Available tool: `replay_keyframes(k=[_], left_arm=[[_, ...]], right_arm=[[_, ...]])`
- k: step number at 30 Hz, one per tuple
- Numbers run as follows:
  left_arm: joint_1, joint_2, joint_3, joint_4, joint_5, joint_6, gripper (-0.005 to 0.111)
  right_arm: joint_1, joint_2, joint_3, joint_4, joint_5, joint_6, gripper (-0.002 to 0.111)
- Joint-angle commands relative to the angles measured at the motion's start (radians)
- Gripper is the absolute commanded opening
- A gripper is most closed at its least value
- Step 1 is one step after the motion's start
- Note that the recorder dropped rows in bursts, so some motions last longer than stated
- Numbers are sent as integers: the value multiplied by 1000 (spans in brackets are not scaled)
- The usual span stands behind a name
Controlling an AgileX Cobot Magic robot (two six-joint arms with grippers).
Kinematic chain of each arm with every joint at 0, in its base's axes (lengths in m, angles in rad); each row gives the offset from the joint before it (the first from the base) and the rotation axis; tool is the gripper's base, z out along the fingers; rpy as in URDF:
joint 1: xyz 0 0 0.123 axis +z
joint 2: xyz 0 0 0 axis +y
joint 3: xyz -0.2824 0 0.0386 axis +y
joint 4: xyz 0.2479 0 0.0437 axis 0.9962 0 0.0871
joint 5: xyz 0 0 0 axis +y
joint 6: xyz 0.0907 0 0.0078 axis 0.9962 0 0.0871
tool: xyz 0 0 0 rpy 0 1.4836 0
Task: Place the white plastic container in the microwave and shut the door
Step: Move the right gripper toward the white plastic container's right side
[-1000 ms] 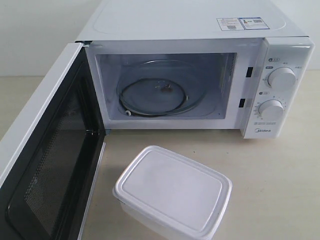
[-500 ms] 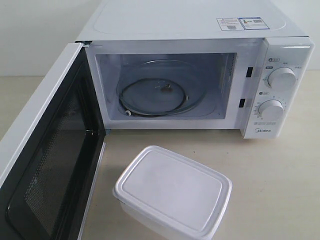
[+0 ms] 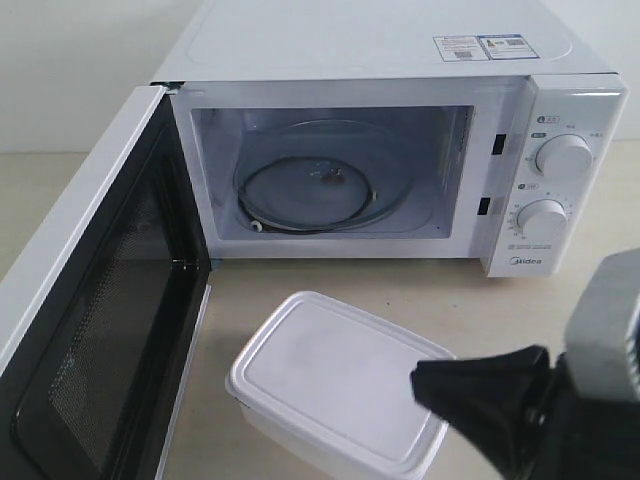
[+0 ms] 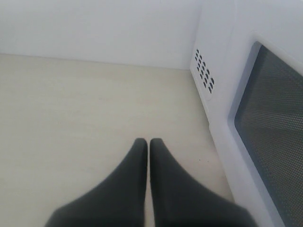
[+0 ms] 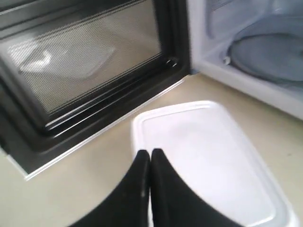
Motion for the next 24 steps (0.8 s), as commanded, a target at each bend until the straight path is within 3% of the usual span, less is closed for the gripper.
replay_keyframes(k=[1, 8, 17, 22, 24], left_arm=[[5, -4, 3, 1, 3, 2, 4], [5, -4, 3, 1, 3, 2, 4], [5, -4, 3, 1, 3, 2, 4], [5, -4, 3, 1, 3, 2, 4], [5, -4, 3, 1, 3, 2, 4]], right_arm=[[109, 127, -6, 10, -48, -13, 0], [174, 375, -6, 38, -203, -25, 0], [171, 620, -6, 526, -243, -326, 0], [171, 644, -6, 1293, -499, -705, 0], [171, 639, -6, 1487, -585, -777, 0]])
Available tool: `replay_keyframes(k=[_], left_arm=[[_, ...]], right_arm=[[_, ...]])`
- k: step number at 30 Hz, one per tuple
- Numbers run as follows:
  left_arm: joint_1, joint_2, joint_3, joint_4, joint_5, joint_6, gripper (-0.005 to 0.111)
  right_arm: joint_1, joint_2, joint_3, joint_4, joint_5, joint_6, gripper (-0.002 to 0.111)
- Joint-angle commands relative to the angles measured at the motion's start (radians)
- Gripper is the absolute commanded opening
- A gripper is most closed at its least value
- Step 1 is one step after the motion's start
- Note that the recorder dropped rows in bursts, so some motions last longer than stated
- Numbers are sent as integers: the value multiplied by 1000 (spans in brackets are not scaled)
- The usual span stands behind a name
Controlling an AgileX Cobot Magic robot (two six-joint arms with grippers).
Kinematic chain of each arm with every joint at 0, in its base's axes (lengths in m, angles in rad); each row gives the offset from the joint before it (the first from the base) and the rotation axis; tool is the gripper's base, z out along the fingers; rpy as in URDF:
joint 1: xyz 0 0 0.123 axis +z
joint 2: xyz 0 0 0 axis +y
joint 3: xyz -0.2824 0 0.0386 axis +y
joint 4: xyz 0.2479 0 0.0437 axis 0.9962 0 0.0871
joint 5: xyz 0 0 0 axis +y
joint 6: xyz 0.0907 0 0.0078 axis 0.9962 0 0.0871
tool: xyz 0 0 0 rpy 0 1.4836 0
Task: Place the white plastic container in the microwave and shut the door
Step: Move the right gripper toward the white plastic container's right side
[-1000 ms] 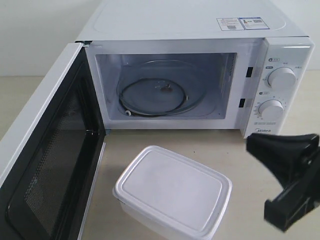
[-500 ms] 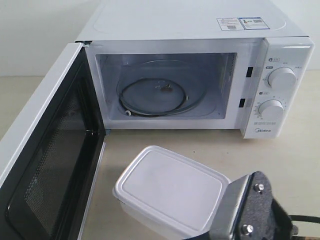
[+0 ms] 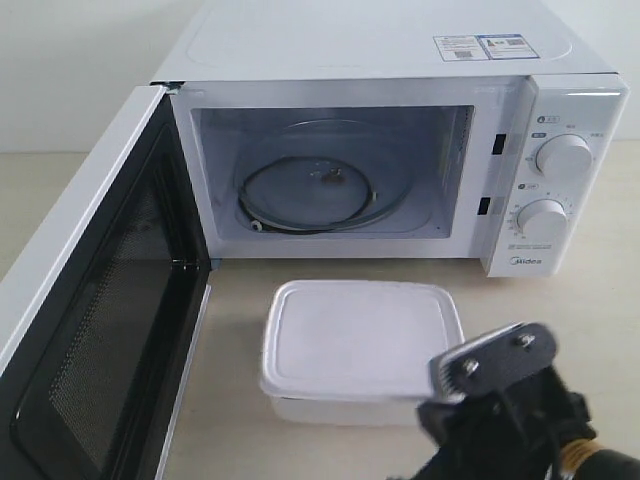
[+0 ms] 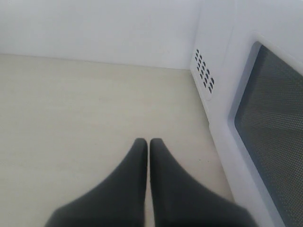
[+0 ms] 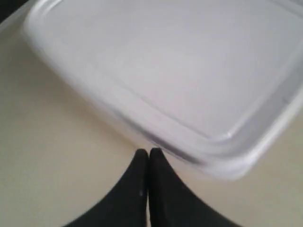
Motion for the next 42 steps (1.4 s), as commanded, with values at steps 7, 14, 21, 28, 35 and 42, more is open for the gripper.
replay_keyframes(k=[7, 14, 21, 28, 35, 42], left_arm=[[5, -4, 3, 1, 3, 2, 4], [5, -4, 3, 1, 3, 2, 4], [5, -4, 3, 1, 3, 2, 4], [5, -4, 3, 1, 3, 5, 4], [5, -4, 3, 1, 3, 5, 4], [5, -4, 3, 1, 3, 5, 4]], right_arm=[[6, -80, 1, 411, 49, -242, 0], [99, -129, 1, 273, -66, 42, 0], [245, -129, 11, 273, -231, 382, 0], [339, -125, 125, 363, -354, 831, 0], [339, -125, 163, 483, -374, 1083, 0], [336, -25, 54, 539, -397, 1023, 0]])
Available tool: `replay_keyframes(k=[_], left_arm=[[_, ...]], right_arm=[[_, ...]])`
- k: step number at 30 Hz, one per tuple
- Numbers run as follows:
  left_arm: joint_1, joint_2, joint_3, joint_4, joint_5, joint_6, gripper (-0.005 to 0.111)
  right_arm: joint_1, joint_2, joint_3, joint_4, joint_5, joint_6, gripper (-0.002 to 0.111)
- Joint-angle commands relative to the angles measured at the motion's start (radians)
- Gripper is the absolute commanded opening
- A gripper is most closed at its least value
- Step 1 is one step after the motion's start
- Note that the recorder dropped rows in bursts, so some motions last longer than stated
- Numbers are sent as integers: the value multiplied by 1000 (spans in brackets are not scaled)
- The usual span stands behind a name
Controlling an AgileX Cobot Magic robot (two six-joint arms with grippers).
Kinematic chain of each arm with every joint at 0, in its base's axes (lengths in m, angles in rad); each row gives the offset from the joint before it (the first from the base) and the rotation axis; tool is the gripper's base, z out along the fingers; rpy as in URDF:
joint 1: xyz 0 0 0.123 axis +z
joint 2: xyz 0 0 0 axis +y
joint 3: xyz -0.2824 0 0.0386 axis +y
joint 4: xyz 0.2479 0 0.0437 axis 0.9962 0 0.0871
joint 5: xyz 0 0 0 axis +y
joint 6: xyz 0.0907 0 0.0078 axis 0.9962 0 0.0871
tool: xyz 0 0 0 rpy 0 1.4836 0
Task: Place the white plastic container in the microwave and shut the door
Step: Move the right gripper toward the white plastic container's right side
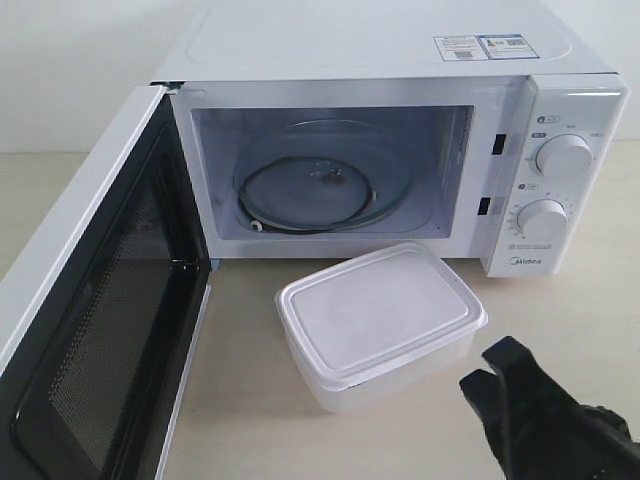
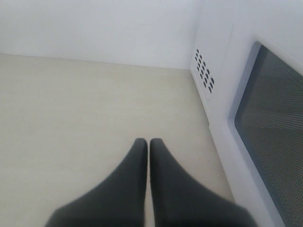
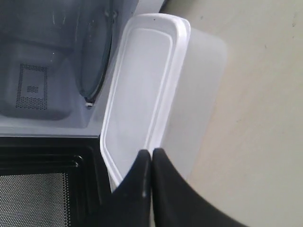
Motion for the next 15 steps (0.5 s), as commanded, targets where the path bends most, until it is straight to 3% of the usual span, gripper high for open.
replay_keyframes(k=[1, 12, 15], left_arm=[[5, -4, 3, 1, 3, 5, 4], [5, -4, 3, 1, 3, 7, 4], [5, -4, 3, 1, 3, 7, 4]], right_arm=[[-1, 82, -41, 22, -21, -32, 0], [-1, 141, -52, -83, -40, -9, 0], [-17, 150, -75, -32, -61, 8, 0]])
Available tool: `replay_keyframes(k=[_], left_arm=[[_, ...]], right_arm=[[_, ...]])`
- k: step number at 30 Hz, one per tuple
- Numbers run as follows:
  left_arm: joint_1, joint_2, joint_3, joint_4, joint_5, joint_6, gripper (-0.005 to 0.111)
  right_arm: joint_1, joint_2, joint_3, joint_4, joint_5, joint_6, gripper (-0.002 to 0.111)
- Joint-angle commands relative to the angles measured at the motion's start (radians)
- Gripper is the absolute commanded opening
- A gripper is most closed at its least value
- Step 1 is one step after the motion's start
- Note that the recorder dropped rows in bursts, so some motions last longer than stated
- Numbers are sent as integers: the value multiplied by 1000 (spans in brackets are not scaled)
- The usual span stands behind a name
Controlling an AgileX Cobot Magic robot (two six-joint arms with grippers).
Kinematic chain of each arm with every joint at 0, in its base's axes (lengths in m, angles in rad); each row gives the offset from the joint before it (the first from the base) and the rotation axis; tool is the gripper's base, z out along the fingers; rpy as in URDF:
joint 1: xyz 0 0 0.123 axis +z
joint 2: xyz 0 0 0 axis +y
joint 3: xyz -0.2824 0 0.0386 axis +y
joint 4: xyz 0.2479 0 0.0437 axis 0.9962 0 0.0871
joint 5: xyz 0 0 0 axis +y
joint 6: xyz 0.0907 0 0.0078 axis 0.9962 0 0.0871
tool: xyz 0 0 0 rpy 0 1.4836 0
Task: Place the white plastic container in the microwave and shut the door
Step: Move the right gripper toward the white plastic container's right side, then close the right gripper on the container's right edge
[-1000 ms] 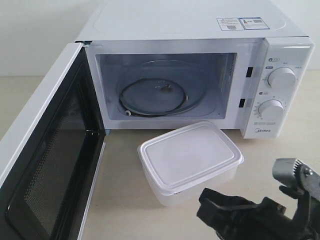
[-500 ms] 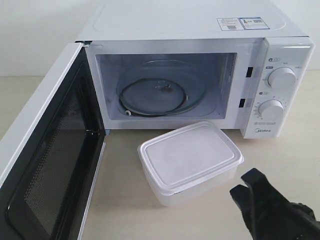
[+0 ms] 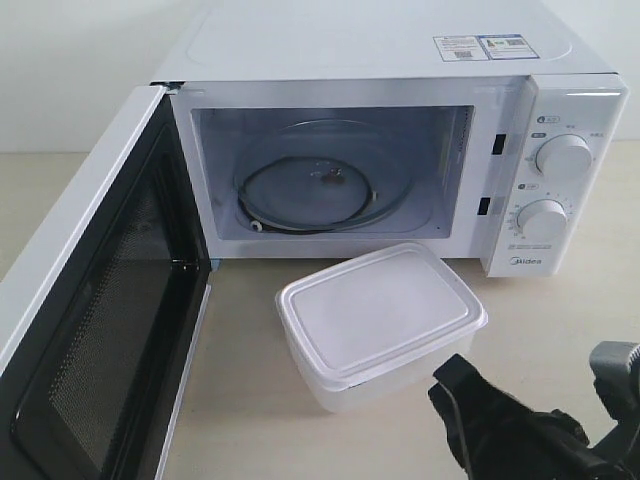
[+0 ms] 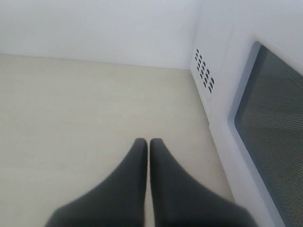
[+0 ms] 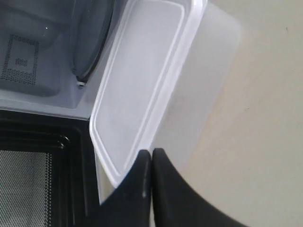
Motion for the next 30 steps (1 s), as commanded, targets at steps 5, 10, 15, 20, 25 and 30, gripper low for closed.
replay_keyframes(k=[5, 10, 15, 20, 25, 30], left_arm=[[5, -4, 3, 1, 3, 7, 4], [5, -4, 3, 1, 3, 7, 4], [5, -4, 3, 1, 3, 7, 4], [5, -4, 3, 1, 3, 7, 4], [5, -4, 3, 1, 3, 7, 4], [5, -4, 3, 1, 3, 7, 4]], right_arm=[[-120, 51, -63, -77, -39, 59, 0], [-126, 53, -63, -96, -21, 59, 0], [-128, 53, -63, -128, 10, 82, 3], [-128, 53, -63, -150, 6, 81, 5], [-128, 53, -63, -123, 6, 81, 5], [-128, 53, -61, -28, 19, 66, 5]])
